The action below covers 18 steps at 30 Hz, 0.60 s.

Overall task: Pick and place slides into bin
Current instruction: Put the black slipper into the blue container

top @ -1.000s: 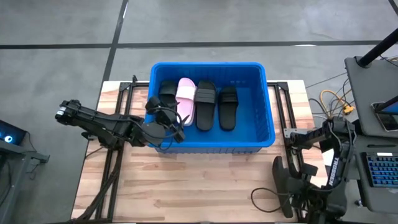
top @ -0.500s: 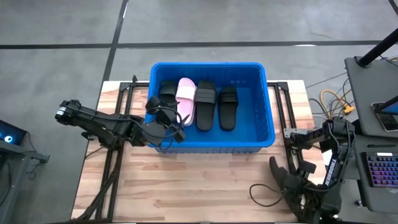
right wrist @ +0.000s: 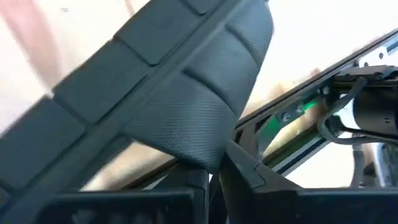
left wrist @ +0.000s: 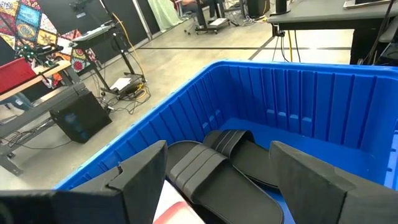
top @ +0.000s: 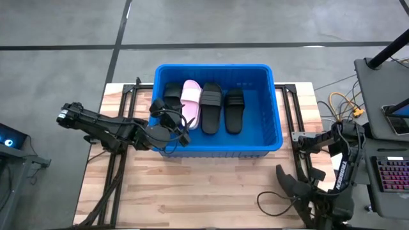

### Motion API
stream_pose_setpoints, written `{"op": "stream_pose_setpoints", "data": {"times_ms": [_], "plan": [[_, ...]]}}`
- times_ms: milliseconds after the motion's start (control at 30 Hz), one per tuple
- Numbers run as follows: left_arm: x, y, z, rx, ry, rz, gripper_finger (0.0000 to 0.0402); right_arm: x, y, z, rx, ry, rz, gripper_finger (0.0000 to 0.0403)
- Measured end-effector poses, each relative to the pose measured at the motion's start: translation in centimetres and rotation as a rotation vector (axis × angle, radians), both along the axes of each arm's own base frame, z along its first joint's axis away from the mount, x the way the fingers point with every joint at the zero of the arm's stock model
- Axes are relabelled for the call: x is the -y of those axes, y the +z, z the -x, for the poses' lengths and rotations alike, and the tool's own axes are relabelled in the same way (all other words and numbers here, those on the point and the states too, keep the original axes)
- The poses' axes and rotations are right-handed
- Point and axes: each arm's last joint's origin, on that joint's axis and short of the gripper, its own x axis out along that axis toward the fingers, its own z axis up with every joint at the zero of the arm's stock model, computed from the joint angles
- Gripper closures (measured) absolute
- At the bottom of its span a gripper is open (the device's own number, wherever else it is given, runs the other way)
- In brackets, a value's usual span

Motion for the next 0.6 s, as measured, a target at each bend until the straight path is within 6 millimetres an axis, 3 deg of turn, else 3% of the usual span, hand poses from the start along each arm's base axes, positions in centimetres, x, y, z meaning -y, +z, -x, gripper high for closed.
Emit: {"op": "stream_pose_setpoints", "data": {"times_ms": [133,267,600], "plan": [[-0.1,0.0,0.0,0.005,0.009,-0.002,0.0135,0.1,2.5,-0.6,0.089,0.007,-0.082,0.0388],[-0.2,0.4,-0.2,0.047,0.016,0.009,0.0135,0.7,5.6,-1.4,0.312,0.019,-0.164,0.0389],[-0.1,0.7,-0.5,0.088,0.015,0.018,0.0135,5.4,13.1,-3.7,0.79,0.042,-0.14,0.039]]}}
